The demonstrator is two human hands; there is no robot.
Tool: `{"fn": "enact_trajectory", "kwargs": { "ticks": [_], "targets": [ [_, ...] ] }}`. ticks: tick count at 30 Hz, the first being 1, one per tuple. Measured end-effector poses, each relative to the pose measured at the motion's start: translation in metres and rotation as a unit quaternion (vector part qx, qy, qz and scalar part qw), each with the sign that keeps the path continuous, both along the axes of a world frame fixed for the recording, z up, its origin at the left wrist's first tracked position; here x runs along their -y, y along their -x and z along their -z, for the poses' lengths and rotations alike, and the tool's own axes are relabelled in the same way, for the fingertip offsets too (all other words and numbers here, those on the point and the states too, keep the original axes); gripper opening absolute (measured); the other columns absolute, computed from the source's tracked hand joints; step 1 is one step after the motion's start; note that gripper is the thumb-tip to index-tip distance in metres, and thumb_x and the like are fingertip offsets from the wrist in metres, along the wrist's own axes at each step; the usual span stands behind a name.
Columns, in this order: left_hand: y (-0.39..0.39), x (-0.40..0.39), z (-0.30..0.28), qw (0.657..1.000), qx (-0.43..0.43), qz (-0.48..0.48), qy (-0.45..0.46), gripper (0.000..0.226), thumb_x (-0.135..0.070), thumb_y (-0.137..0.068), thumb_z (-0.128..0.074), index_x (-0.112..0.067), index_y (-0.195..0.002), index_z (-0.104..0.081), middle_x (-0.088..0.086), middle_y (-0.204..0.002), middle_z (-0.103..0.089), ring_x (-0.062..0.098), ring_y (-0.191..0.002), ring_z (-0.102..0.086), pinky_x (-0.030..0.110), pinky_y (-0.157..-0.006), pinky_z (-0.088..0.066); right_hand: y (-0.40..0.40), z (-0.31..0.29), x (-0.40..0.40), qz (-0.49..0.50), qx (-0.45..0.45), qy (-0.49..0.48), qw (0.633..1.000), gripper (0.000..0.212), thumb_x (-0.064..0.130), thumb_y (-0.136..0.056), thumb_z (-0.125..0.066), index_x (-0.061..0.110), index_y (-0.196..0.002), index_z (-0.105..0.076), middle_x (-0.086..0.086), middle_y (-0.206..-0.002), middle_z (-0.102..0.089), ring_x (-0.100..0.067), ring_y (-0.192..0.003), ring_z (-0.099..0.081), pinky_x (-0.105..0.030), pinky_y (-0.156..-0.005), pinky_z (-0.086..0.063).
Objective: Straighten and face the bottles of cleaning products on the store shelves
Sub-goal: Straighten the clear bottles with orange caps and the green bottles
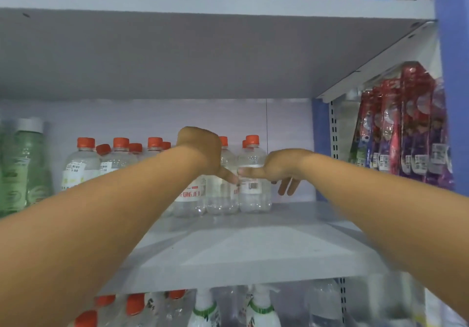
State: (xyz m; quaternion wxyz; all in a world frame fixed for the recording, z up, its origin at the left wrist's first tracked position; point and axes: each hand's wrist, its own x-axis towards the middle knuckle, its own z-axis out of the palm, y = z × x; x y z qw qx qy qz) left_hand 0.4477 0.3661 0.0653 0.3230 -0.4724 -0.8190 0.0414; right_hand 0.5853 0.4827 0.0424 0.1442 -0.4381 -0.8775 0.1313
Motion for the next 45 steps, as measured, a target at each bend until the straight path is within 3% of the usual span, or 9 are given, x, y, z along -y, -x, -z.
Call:
{"fn": "enact_trajectory", "kwargs": {
  "ticks": [4,11,14,21,27,29,33,38,45],
  "targets": [
    [0.020,-0.014,-0.020,0.966,0.165,0.128,-0.154,0.070,-0.077,-0.090,-0.051,-0.009,-0.106,-0.063,-0.002,-0.098,-0.059,0.023,-0.087,-0.063,0.029,-0.065,-0.042,-0.004,-0.044,-0.006,-0.075,-0.171,-0.012,0.982,0.045,0.057,-0.098,-0.057,0.014,-0.108,-0.067,-0.010,-0.122,-0.065,-0.030,-0.101,-0.071,-0.043,-0.086,-0.063],
    [0.026,-0.045,-0.015,0.936,0.244,0.132,-0.217,0.052,-0.053,-0.087,-0.075,-0.012,-0.066,-0.050,0.002,-0.064,-0.050,0.016,-0.057,-0.051,0.026,-0.048,-0.032,0.007,-0.032,-0.031,-0.128,-0.273,-0.021,0.953,0.021,0.033,-0.100,-0.064,0.018,-0.112,-0.074,0.001,-0.106,-0.076,-0.022,-0.102,-0.068,-0.032,-0.076,-0.057],
    [0.027,-0.042,-0.016,0.929,0.260,0.158,-0.210,0.043,-0.044,-0.091,-0.074,-0.007,-0.075,-0.058,0.004,-0.068,-0.055,0.019,-0.060,-0.053,0.027,-0.053,-0.038,0.011,-0.031,-0.032,-0.115,-0.276,-0.065,0.952,0.030,0.045,-0.092,-0.073,0.016,-0.094,-0.079,0.007,-0.088,-0.076,-0.015,-0.077,-0.063,-0.026,-0.063,-0.054],
    [0.023,-0.024,-0.013,0.900,0.338,0.213,-0.172,0.027,-0.030,-0.101,-0.062,-0.008,-0.114,-0.070,0.018,-0.124,-0.071,0.026,-0.077,-0.057,0.030,-0.076,-0.049,0.014,-0.025,-0.034,-0.112,-0.294,-0.047,0.948,0.032,0.047,-0.095,-0.066,0.017,-0.104,-0.074,0.001,-0.102,-0.076,-0.022,-0.092,-0.069,-0.031,-0.073,-0.056],
    [0.024,-0.029,-0.011,0.910,0.298,0.173,-0.229,0.043,-0.048,-0.092,-0.071,-0.006,-0.090,-0.076,0.005,-0.061,-0.066,0.019,-0.055,-0.061,0.025,-0.053,-0.041,0.016,-0.024,-0.032,-0.106,-0.298,-0.055,0.947,0.038,0.043,-0.092,-0.073,0.007,-0.105,-0.076,-0.003,-0.107,-0.078,-0.023,-0.094,-0.072,-0.031,-0.070,-0.060],
    [0.025,-0.030,-0.010,0.908,0.297,0.179,-0.234,0.045,-0.048,-0.093,-0.071,-0.004,-0.096,-0.078,0.007,-0.064,-0.070,0.021,-0.059,-0.064,0.025,-0.054,-0.042,0.020,-0.022,-0.030,-0.091,-0.307,-0.064,0.945,0.048,0.048,-0.087,-0.076,0.002,-0.102,-0.075,-0.008,-0.112,-0.077,-0.029,-0.100,-0.072,-0.042,-0.087,-0.061],
    [0.028,-0.030,-0.006,0.893,0.311,0.211,-0.247,0.037,-0.043,-0.094,-0.072,-0.006,-0.099,-0.077,0.012,-0.084,-0.074,0.021,-0.061,-0.061,0.024,-0.057,-0.043,0.017,-0.023,-0.028,-0.104,-0.319,-0.024,0.942,0.025,0.038,-0.095,-0.067,0.015,-0.103,-0.074,0.005,-0.092,-0.076,-0.014,-0.086,-0.067,-0.026,-0.070,-0.052],
    [0.033,-0.030,-0.002,0.884,0.310,0.242,-0.254,0.028,-0.037,-0.095,-0.071,-0.012,-0.107,-0.075,0.007,-0.101,-0.073,0.020,-0.079,-0.063,0.028,-0.069,-0.048,0.018,-0.021,-0.026,-0.100,-0.318,-0.040,0.942,0.023,0.033,-0.095,-0.068,0.015,-0.108,-0.074,0.000,-0.108,-0.077,-0.019,-0.107,-0.069,-0.036,-0.098,-0.054],
    [0.032,-0.028,-0.002,0.898,0.292,0.242,-0.224,0.025,-0.033,-0.102,-0.061,-0.016,-0.117,-0.071,0.003,-0.114,-0.069,0.023,-0.100,-0.063,0.034,-0.088,-0.052,0.021,-0.018,-0.023,-0.086,-0.343,-0.039,0.935,0.030,0.040,-0.094,-0.070,0.011,-0.103,-0.073,-0.003,-0.107,-0.077,-0.022,-0.103,-0.070,-0.038,-0.094,-0.056]
  ]
}}
